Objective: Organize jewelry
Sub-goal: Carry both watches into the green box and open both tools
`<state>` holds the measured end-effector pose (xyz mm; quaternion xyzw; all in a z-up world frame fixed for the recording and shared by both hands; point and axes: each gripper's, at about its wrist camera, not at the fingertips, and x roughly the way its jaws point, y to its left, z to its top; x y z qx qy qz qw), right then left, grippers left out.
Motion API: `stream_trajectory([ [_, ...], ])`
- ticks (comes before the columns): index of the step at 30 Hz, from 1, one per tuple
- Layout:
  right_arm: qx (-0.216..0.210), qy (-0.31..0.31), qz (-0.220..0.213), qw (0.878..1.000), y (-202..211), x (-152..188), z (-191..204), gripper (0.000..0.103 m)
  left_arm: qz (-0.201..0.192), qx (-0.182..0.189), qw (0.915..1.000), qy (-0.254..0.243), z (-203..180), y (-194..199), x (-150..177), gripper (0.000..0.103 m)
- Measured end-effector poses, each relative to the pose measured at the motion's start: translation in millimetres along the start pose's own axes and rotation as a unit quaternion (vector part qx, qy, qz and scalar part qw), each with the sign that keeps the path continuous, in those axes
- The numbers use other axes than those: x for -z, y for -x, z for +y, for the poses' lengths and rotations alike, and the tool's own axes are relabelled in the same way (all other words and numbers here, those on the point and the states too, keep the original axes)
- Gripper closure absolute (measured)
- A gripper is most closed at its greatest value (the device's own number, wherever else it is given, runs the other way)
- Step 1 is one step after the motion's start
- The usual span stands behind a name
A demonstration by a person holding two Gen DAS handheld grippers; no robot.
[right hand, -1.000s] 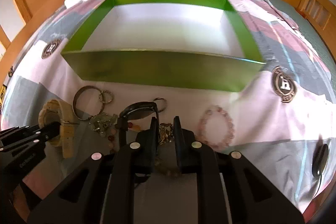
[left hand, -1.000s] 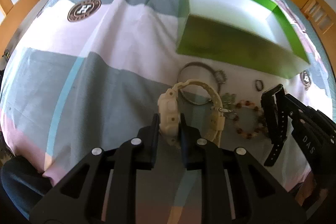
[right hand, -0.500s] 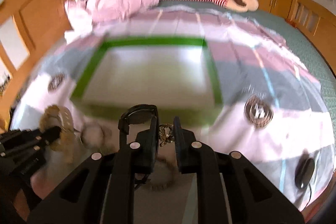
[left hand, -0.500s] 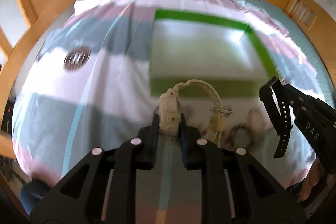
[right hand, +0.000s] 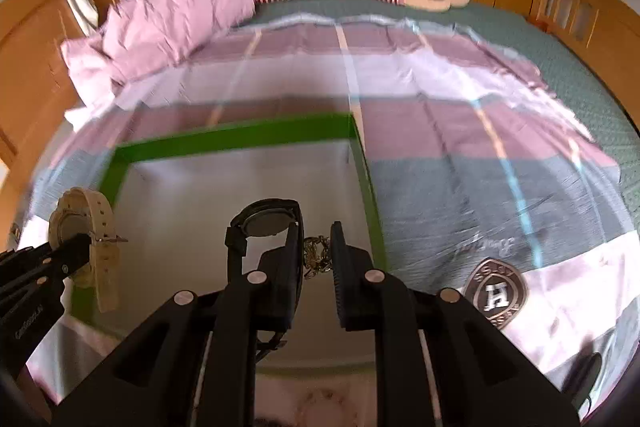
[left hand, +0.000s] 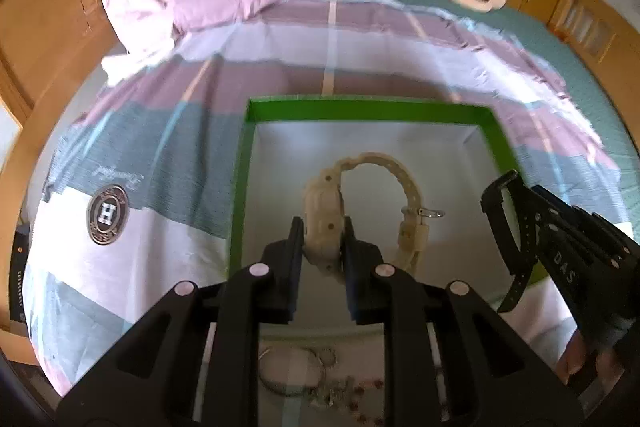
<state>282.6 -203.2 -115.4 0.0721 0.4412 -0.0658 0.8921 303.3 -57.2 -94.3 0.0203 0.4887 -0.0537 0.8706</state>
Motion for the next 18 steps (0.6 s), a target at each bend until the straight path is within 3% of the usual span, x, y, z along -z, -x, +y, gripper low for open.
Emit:
stream_trajectory([
  [4,0.005,-0.001,0.022,1.0,-26,7,-1,0.084,0.036,0.004,0.9993,0.007,-4,-33,4,0.082],
  [6,0.002,-0.001,0.019,1.0,-26,10,-2,0.063,0.04,0.002,0.9992,0.004,-6,-38,4,0.057],
  [8,-0.017,-0.009,0.01,1.0,-16,11,-7,0.051,0.025,-0.007,0.9997,-0.002,-7,-32,3,0.053],
  [14,-0.045,-0.05,-0.024,0.997,54,33,-39,0.05,-0.026,-0.001,0.9996,0.013,18,30,22,0.049],
  [18,-0.033,-0.036,-0.013,0.999,73,84,-50,0.05,-0.04,0.003,0.9988,0.028,37,55,70,0.048],
])
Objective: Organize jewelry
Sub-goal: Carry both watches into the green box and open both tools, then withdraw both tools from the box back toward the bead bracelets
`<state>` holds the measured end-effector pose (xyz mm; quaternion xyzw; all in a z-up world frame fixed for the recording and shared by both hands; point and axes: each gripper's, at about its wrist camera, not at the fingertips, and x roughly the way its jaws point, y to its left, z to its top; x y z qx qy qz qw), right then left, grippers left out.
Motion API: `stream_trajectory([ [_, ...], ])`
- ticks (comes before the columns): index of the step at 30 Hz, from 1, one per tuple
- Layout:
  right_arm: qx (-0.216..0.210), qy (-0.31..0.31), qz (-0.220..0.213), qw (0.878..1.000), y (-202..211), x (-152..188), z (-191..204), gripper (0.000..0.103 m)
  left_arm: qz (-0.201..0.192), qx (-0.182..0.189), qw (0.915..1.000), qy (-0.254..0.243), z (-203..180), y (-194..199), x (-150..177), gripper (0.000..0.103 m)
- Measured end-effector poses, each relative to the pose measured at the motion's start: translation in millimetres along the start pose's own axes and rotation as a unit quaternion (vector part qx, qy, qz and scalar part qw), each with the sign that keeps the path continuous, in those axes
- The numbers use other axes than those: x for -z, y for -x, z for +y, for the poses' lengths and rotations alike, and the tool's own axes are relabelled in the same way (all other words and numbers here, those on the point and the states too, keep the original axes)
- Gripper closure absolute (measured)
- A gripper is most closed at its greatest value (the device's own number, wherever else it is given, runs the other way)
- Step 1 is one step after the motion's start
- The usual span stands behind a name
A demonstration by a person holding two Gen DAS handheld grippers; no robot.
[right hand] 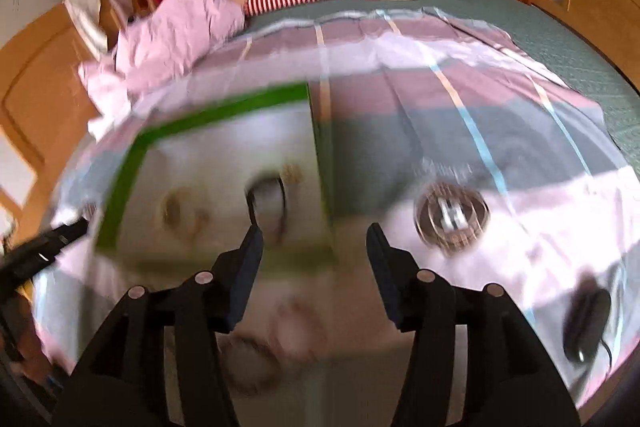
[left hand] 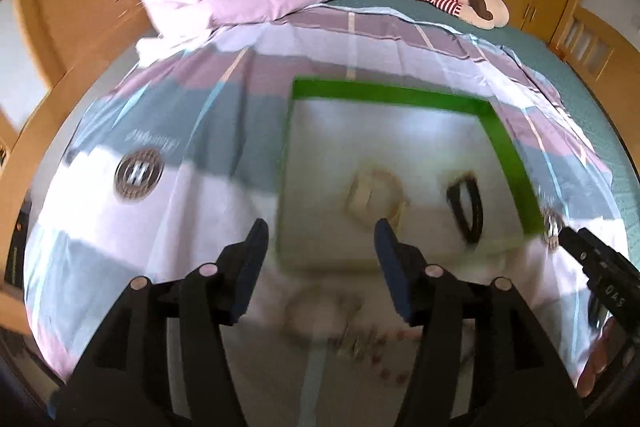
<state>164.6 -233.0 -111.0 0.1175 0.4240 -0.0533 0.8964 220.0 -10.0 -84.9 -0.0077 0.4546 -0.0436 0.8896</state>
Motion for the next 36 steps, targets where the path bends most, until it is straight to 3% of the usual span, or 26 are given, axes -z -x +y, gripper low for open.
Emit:
stream_trajectory([
  [3,0.003,0.032,0.04,0.999,-12,37,7,0.052,0.021,-0.016,0.9995,-0.017,2,-6,34,0.051],
  [5,-0.012,0.035,0.061,0.997,-18,54,12,0.062,0.042,-0.014,0.9987,-0.026,1,-14,50,0.057],
  [7,-0.036,0.039,0.068,0.996,-19,69,24,0.065,0.057,-0.011,0.998,-0.026,0,-19,63,0.059],
  [10,-0.06,0.061,0.072,0.994,-19,77,42,0.065,0.066,-0.006,0.9973,-0.032,-7,-19,79,0.059],
  [14,-0.059,0.107,0.114,0.986,-39,91,67,0.064,0.075,-0.005,0.9962,-0.044,-15,-18,96,0.059],
  [17,-0.045,0.142,0.118,0.982,-34,104,76,0.065,0.08,-0.01,0.9957,-0.046,-13,-17,105,0.059],
  [19,-0.097,0.149,0.152,0.972,-26,113,76,0.065,0.083,-0.009,0.9954,-0.046,-11,-17,108,0.059],
  [21,-0.117,0.145,0.15,0.971,-15,119,71,0.065,0.086,-0.006,0.9951,-0.048,-11,-18,110,0.058],
  [27,-0.081,0.08,0.119,0.986,-5,111,33,0.064,0.096,0.01,0.9943,-0.045,-21,-26,112,0.058],
  [29,-0.051,0.054,0.112,0.991,-10,104,20,0.064,0.1,0.015,0.9938,-0.047,-27,-28,112,0.058],
  [36,0.005,0.002,0.072,0.997,-26,75,3,0.064,0.121,0.029,0.9913,-0.043,-51,-48,103,0.058],
])
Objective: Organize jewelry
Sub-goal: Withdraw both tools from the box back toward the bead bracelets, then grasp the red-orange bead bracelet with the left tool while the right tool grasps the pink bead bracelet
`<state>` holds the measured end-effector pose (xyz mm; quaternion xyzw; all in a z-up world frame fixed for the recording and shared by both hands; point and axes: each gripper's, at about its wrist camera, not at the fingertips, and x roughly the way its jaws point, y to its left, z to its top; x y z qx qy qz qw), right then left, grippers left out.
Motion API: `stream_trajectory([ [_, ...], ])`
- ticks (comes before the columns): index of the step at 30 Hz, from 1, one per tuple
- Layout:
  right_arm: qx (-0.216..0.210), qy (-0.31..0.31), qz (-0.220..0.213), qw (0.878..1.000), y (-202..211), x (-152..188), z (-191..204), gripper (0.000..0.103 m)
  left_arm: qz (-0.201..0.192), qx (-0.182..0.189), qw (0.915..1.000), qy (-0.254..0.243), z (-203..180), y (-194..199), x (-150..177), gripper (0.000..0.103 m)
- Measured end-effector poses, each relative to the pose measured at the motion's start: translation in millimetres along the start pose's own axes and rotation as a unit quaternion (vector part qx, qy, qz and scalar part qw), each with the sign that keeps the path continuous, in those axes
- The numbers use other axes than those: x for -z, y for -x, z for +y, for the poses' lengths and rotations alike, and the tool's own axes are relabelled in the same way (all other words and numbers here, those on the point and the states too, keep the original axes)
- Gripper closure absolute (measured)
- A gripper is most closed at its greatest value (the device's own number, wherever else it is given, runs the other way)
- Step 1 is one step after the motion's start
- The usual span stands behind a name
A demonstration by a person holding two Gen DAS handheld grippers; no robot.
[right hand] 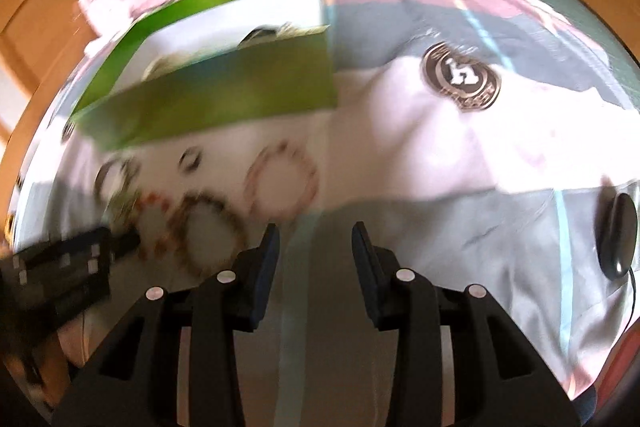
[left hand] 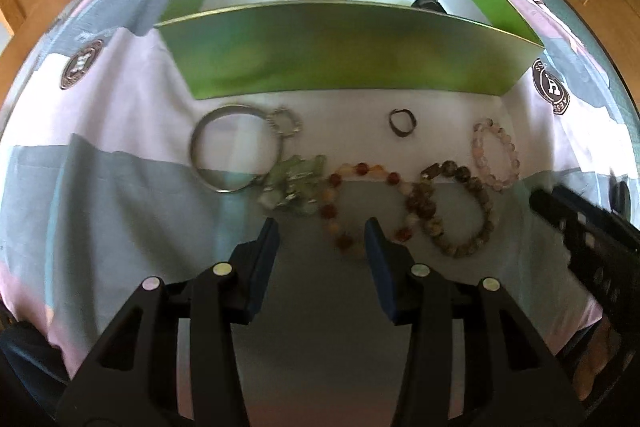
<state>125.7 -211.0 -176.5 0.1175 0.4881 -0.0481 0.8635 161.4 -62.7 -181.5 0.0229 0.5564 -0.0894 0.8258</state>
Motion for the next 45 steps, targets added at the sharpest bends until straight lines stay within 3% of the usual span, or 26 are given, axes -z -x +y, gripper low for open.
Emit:
stream_trajectory([
  [4,0.021,0.005,-0.01,1.0,-12,-18,2,0.064,0.002,-0.007,1.0,-0.001,-5,-9,-3,0.058],
  [8,0.038,0.028,0.006,0.999,-32,-21,10,0.065,0.002,-0.002,1.0,-0.007,-4,-11,-4,0.059],
  [9,0.042,0.038,0.006,0.998,-35,-18,14,0.066,0.003,-0.006,0.9999,-0.015,-4,-11,-3,0.067],
  [11,0.039,0.065,-0.005,0.997,-34,-12,23,0.085,0.004,-0.01,0.9998,-0.016,1,-10,-2,0.078],
  [14,0.033,0.082,-0.004,0.996,-26,-1,22,0.09,0.011,0.009,0.9999,0.001,15,-7,0,0.093],
  [16,0.023,0.083,0.001,0.996,-21,4,20,0.091,0.015,0.022,0.9996,0.009,23,-4,4,0.094],
  [19,0.011,0.081,0.01,0.997,-15,11,13,0.091,0.017,0.03,0.9994,0.01,35,5,18,0.095],
  [24,0.002,0.07,0.026,0.997,-4,22,6,0.091,0.017,0.011,0.9998,0.009,53,18,35,0.095],
  [27,0.011,0.057,0.013,0.998,-1,20,4,0.074,0.006,0.007,0.9999,0.008,51,22,30,0.092],
  [28,0.012,0.048,0.014,0.999,-2,18,1,0.065,0.004,0.008,0.9999,0.005,48,22,29,0.089],
  [29,0.009,0.037,0.015,0.999,-2,16,-1,0.063,0.004,0.009,0.9999,0.003,47,23,30,0.083],
  [33,0.016,0.038,0.012,0.999,-3,16,2,0.063,0.01,-0.005,0.9999,-0.012,37,16,32,0.074],
  [45,0.044,0.064,0.004,0.997,-12,25,13,0.063,0.006,-0.03,0.999,-0.033,25,7,36,0.07],
])
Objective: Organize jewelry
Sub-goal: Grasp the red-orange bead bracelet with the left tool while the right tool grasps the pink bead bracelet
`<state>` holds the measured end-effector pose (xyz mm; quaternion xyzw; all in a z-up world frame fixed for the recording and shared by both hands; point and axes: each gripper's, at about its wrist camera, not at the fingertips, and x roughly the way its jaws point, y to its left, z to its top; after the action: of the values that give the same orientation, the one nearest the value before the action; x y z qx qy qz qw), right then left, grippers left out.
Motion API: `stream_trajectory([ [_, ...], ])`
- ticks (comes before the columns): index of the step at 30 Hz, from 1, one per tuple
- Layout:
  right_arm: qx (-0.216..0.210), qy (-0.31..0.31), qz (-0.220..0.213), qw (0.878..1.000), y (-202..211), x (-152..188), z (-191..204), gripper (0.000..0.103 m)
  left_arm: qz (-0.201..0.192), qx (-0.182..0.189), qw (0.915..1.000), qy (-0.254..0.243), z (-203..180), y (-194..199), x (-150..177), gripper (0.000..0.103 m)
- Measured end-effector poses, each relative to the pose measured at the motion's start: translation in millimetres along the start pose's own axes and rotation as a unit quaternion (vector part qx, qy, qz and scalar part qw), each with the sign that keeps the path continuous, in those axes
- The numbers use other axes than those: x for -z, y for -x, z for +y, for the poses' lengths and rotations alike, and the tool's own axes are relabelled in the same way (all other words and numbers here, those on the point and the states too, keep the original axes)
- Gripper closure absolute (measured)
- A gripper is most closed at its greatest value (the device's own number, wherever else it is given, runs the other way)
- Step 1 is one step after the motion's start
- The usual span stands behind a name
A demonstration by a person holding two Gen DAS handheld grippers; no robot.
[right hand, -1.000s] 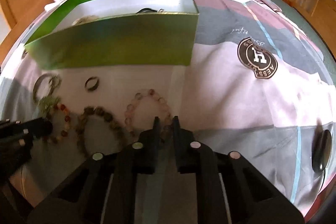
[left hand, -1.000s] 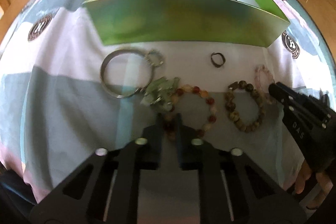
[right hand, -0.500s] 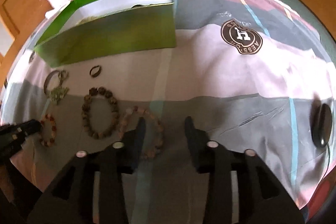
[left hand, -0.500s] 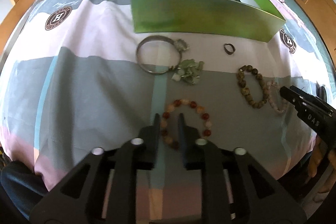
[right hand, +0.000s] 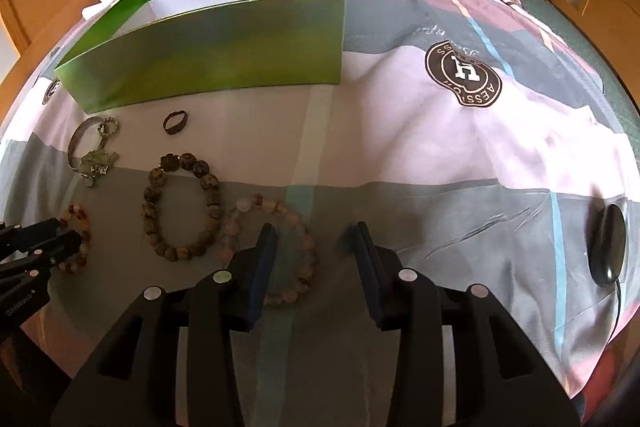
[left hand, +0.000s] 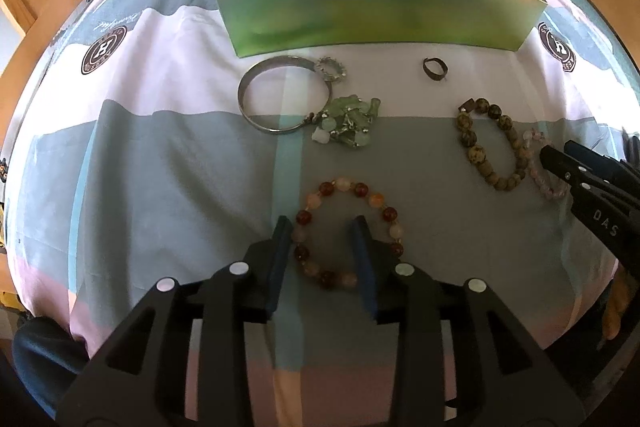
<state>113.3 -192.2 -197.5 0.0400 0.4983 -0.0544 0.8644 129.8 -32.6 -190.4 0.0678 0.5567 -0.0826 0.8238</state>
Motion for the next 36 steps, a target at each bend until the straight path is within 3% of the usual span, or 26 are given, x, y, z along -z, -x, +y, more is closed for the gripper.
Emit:
stream_trajectory([
  [26,0.009,0.019,-0.006,1.0,-2.8,3.1,2.1,0.058,-0.012,0.006,0.9999,0.006,4.0,-1.5,4.3,0.055],
  [28,0.008,0.019,-0.008,1.0,-2.7,2.9,1.1,0.058,-0.012,0.005,0.9999,0.002,2.2,-1.9,4.3,0.048],
  [30,0.011,0.022,-0.011,1.0,-2.7,3.2,1.5,0.058,-0.01,-0.003,0.9999,0.003,2.1,-4.0,5.8,0.025],
  [36,0.015,0.026,-0.013,0.999,-2.6,2.8,2.6,0.058,-0.014,0.002,0.9998,0.01,4.9,-5.5,8.5,0.023],
])
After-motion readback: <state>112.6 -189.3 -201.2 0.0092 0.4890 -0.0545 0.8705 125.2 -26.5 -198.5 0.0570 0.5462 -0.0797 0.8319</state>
